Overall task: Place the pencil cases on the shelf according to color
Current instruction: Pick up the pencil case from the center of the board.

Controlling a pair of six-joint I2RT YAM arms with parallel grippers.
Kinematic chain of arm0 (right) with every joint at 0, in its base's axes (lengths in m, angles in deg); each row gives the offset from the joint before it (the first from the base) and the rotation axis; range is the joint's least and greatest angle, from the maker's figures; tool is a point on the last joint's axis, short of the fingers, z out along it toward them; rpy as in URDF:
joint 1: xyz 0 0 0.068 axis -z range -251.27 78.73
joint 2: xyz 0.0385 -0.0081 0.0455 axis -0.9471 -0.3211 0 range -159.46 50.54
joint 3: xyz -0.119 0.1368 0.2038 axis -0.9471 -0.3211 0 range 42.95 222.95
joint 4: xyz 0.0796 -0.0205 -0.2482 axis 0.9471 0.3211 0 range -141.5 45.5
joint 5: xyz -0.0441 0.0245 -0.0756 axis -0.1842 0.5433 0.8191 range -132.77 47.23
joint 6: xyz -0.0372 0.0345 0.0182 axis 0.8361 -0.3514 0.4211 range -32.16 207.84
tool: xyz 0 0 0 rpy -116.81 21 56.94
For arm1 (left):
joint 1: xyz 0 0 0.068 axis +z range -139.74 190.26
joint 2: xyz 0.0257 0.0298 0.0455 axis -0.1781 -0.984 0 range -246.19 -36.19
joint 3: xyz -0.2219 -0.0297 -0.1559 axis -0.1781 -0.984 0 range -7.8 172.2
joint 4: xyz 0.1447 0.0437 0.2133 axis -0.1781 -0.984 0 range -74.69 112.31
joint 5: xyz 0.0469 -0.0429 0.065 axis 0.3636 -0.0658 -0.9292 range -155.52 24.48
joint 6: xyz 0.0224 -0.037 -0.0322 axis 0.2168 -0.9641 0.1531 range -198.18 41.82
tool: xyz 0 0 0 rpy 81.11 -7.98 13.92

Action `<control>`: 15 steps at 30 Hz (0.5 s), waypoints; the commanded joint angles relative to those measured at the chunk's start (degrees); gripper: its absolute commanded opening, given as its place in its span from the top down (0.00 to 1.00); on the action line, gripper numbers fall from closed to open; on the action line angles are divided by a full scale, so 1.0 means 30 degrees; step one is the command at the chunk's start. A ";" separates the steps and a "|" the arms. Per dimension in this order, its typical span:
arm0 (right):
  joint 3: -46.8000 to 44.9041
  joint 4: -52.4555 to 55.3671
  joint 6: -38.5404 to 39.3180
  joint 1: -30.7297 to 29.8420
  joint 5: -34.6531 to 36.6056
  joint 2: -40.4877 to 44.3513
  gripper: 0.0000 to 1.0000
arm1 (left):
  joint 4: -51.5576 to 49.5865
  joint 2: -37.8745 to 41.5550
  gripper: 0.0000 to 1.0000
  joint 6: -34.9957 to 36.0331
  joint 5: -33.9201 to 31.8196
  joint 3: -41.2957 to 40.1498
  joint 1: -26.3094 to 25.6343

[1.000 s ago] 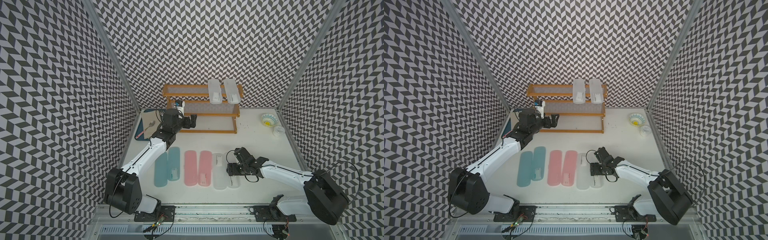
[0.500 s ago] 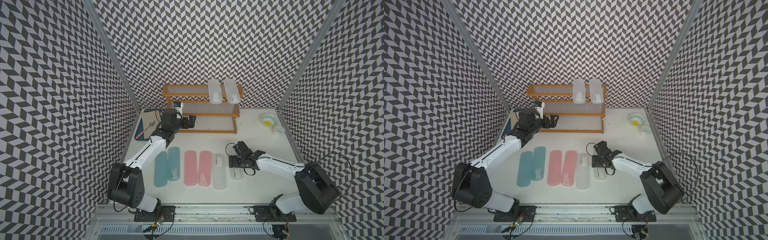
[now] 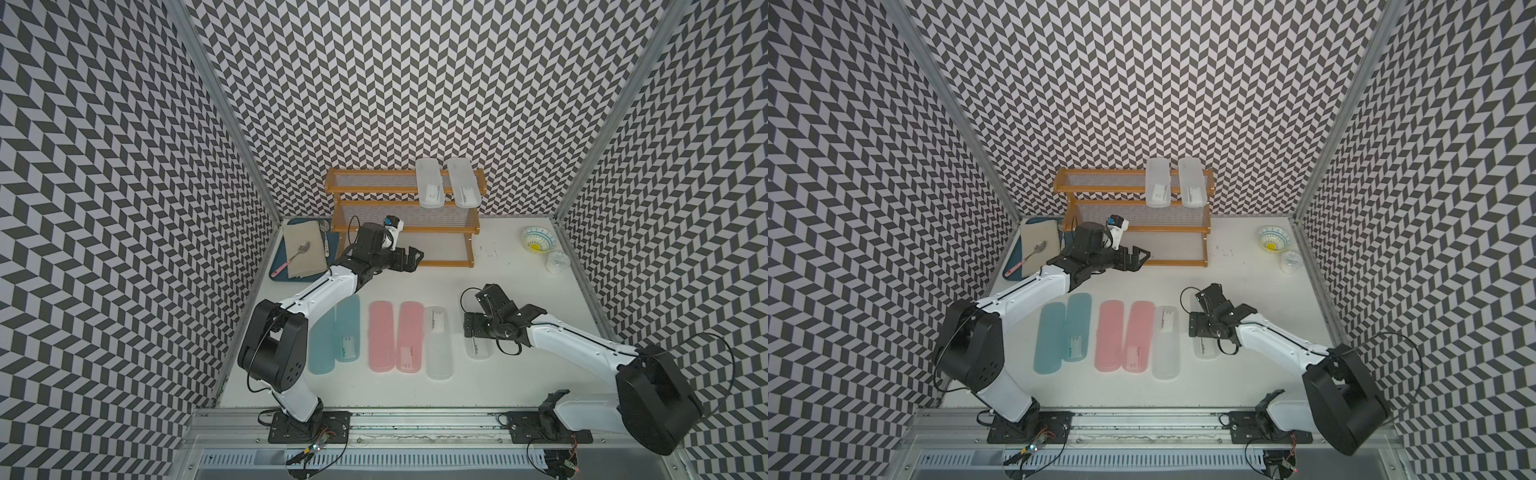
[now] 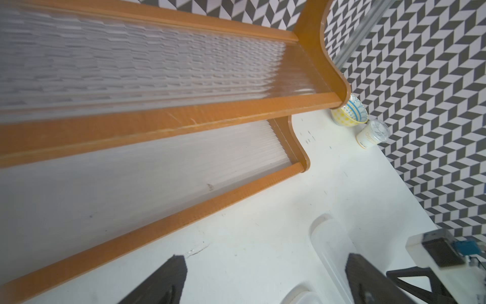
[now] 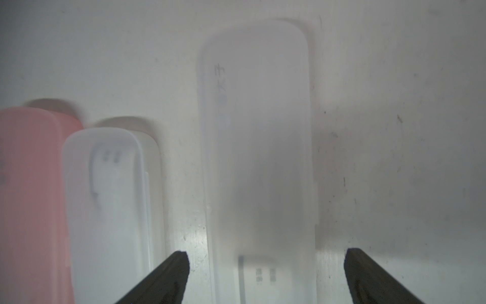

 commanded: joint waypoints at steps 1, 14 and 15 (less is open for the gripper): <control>-0.0360 0.0404 -0.0579 -0.0595 -0.0249 0.0428 0.03 | -0.0445 -0.0073 0.01 0.0224 0.0058 0.0680 0.0198; -0.0492 0.1476 -0.1877 -0.2183 0.0662 -0.0217 0.03 | 0.0260 0.1799 0.00 0.0897 -0.2326 -0.0200 0.0307; -0.0476 0.1443 -0.1846 -0.2282 0.0731 -0.0379 0.03 | 0.0484 0.2108 0.00 0.1032 -0.2387 -0.0434 0.0330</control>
